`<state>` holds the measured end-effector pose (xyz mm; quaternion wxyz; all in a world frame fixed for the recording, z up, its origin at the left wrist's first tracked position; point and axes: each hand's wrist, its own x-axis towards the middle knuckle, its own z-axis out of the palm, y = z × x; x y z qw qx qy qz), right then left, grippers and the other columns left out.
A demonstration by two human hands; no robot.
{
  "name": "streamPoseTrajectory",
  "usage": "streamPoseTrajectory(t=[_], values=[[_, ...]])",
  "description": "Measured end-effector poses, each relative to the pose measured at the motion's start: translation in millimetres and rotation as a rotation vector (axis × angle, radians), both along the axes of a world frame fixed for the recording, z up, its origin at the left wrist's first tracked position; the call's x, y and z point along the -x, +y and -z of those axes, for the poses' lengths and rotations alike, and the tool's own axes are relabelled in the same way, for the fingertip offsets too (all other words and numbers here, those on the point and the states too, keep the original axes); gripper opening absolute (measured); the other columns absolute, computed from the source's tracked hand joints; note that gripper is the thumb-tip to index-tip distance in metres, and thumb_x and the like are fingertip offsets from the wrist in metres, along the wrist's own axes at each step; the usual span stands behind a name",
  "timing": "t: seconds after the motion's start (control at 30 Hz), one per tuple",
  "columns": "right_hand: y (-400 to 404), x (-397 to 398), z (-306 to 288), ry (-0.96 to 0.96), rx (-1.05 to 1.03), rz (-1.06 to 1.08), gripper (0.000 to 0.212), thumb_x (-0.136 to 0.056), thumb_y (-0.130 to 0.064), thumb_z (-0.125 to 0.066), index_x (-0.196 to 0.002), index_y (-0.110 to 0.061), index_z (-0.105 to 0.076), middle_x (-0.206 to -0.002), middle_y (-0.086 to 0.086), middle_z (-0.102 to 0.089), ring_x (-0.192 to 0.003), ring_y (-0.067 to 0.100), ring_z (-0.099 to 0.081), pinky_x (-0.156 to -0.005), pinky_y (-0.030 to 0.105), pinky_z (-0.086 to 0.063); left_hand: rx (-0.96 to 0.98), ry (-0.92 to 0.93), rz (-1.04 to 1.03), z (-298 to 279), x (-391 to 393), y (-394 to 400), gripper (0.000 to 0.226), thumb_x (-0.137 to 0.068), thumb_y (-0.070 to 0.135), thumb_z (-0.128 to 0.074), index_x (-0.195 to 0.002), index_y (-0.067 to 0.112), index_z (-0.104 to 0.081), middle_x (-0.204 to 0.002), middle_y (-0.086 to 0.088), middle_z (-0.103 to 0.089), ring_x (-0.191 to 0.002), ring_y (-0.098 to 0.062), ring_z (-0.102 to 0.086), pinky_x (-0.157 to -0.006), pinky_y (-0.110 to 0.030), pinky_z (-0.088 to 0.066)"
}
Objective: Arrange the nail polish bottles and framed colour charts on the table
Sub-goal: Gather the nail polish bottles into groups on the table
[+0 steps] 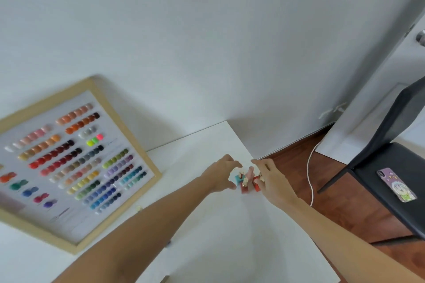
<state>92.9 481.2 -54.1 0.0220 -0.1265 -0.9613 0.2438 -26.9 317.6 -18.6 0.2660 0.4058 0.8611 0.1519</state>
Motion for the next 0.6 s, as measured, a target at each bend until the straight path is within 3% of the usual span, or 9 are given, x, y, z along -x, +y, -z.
streamPoseTrajectory(t=[0.17, 0.23, 0.3, 0.37, 0.47, 0.6], values=[[-36.2, -0.9, -19.6, 0.146, -0.068, -0.033, 0.037, -0.089, -0.013, -0.057, -0.125, -0.02, -0.05, -0.121, 0.004, -0.045, -0.063, 0.019, -0.063, -0.059, 0.032, -0.057, -0.117, 0.016, -0.128, -27.4, 19.0, -85.4, 0.052, -0.084, 0.025, -0.071, -0.132, 0.024, -0.05, -0.13, -0.001, -0.047, -0.108, -0.018, -0.061, -0.09, -0.031, -0.048], [-58.9, 0.5, -25.3, 0.173, -0.043, -0.096, 0.034, -0.089, -0.011, -0.058, -0.121, -0.022, -0.053, -0.116, 0.002, -0.047, -0.063, 0.015, -0.063, -0.063, 0.031, -0.051, -0.136, 0.054, -0.206, -34.9, 26.7, -132.2, 0.046, -0.086, 0.027, -0.07, -0.129, 0.024, -0.053, -0.127, -0.001, -0.051, -0.105, -0.015, -0.061, -0.087, -0.026, -0.046], [-82.7, 3.0, -25.7, 0.174, -0.095, -0.165, 0.028, -0.09, -0.017, -0.058, -0.117, -0.024, -0.056, -0.112, -0.002, -0.05, -0.061, 0.01, -0.061, -0.077, 0.037, -0.042, -0.126, 0.092, -0.281, -36.8, 30.7, -180.7, 0.04, -0.086, 0.026, -0.069, -0.125, 0.023, -0.056, -0.124, -0.002, -0.055, -0.102, -0.013, -0.061, -0.085, -0.023, -0.045], [-108.5, 5.9, -23.5, 0.137, -0.078, -0.257, 0.023, -0.093, -0.024, -0.055, -0.115, -0.026, -0.056, -0.111, -0.007, -0.053, -0.06, 0.009, -0.058, -0.086, 0.044, -0.045, -0.095, 0.112, -0.33, -32.9, 29.1, -226.4, 0.036, -0.087, 0.024, -0.068, -0.122, 0.021, -0.059, -0.124, -0.003, -0.057, -0.102, -0.014, -0.059, -0.086, -0.023, -0.046], [-147.3, 8.6, -20.4, 0.036, 0.063, -0.424, 0.024, -0.094, -0.03, -0.053, -0.117, -0.025, -0.054, -0.109, -0.007, -0.053, -0.065, 0.013, -0.059, -0.074, 0.036, -0.054, -0.026, 0.094, -0.347, -17.8, 17.5, -278.6, 0.034, -0.087, 0.017, -0.065, -0.121, 0.022, -0.06, -0.127, 0.0, -0.056, -0.109, -0.013, -0.055, -0.095, -0.023, -0.043], [-194.0, 11.8, -10.0, -0.094, 0.072, -0.582, 0.035, -0.09, -0.042, -0.053, -0.123, -0.032, -0.048, -0.113, -0.012, -0.051, -0.069, 0.011, -0.061, -0.077, 0.03, -0.053, 0.013, 0.051, -0.31, 8.5, -1.9, -310.9, 0.041, -0.086, 0.01, -0.06, -0.123, 0.028, -0.057, -0.132, 0.004, -0.05, -0.125, -0.012, -0.046, -0.104, -0.02, -0.03]])
